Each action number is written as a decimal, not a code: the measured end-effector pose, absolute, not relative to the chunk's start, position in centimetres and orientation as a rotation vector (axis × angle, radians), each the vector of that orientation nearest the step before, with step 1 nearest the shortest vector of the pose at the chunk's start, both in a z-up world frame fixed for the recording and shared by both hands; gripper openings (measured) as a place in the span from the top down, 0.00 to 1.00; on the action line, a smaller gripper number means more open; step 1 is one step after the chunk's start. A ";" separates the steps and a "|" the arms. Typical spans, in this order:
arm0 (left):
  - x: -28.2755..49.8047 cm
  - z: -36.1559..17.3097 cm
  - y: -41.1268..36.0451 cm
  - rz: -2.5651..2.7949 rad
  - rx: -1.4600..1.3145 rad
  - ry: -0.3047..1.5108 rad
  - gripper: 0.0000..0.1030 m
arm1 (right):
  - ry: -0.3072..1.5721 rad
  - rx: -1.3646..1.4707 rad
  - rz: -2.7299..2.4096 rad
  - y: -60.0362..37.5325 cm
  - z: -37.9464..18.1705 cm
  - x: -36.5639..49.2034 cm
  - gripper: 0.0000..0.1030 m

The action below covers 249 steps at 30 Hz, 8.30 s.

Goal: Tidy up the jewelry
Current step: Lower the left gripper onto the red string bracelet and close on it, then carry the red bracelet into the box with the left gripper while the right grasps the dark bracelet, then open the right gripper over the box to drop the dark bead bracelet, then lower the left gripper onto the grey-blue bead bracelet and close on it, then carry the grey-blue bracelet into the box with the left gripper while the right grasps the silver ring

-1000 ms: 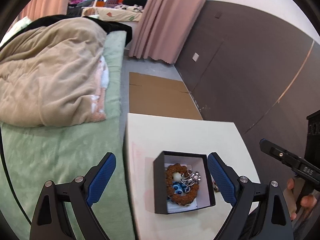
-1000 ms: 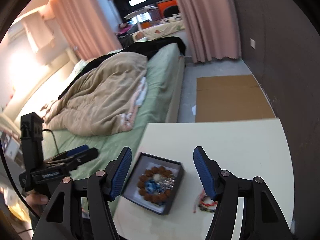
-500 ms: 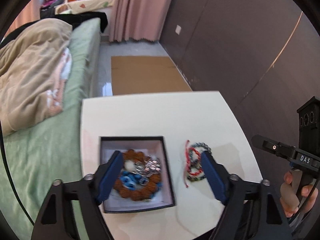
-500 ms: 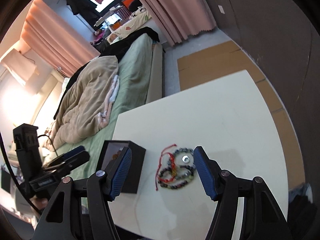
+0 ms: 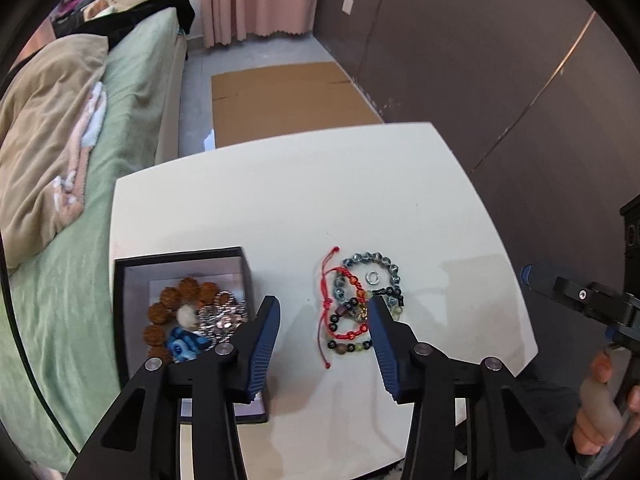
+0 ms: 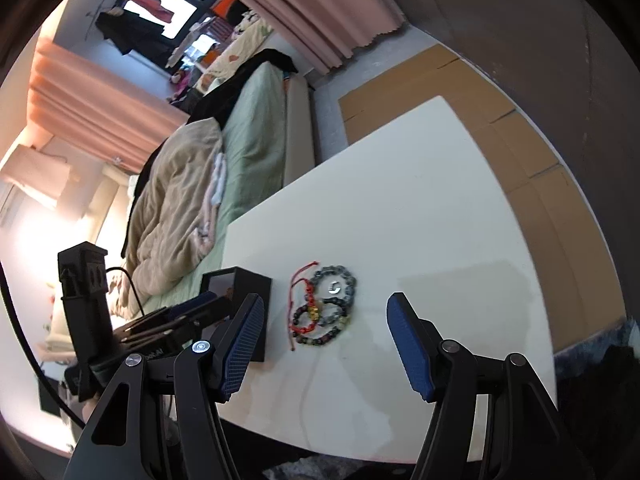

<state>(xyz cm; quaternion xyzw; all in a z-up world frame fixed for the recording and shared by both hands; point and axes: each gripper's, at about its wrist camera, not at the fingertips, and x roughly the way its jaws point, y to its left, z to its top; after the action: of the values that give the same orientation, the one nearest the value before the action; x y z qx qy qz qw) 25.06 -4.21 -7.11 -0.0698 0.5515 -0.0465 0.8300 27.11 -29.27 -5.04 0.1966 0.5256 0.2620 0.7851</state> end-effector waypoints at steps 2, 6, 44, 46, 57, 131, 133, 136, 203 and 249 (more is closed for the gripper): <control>25.6 -7.9 -4.9 -0.088 -0.143 1.202 0.64 | 1.154 0.429 0.537 -29.6 -5.4 27.4 0.37; 26.7 -9.6 -5.5 -0.048 -0.128 1.257 0.67 | 1.181 0.452 0.503 -30.4 -6.0 27.8 0.37; 25.2 -6.7 -5.1 -0.075 -0.155 1.151 0.94 | 1.250 0.355 0.527 -26.6 -8.8 29.1 0.50; 25.0 -6.2 -4.7 -0.076 -0.160 1.137 0.94 | 1.270 0.344 0.528 -25.9 -9.5 29.2 0.55; 23.2 -4.2 -1.3 -0.053 -0.194 1.095 0.93 | 1.328 0.256 0.522 -22.4 -11.7 29.8 0.80; 18.6 -0.6 10.5 0.205 -0.277 0.986 0.45 | 1.153 0.371 0.948 -9.9 -4.8 26.3 0.37; 18.5 -0.6 10.5 0.182 -0.328 0.978 0.45 | 1.117 0.374 0.897 -11.1 -4.7 26.5 0.27; 18.5 -0.6 10.0 0.190 -0.356 0.962 0.45 | 1.119 0.399 0.873 -13.2 -4.5 27.1 0.27; 28.1 -11.1 -7.4 -0.065 -0.124 1.267 0.92 | 1.224 0.440 0.443 -31.3 -7.8 29.5 0.27; 22.0 -2.6 6.3 0.012 -0.236 1.086 0.92 | 1.248 -0.095 0.366 -14.3 -12.5 29.9 0.87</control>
<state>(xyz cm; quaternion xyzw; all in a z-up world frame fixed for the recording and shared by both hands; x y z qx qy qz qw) 21.96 6.29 -2.64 -0.1118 0.5154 0.0055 0.8496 29.93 -14.35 -12.54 -0.0442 0.5806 0.1703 0.7949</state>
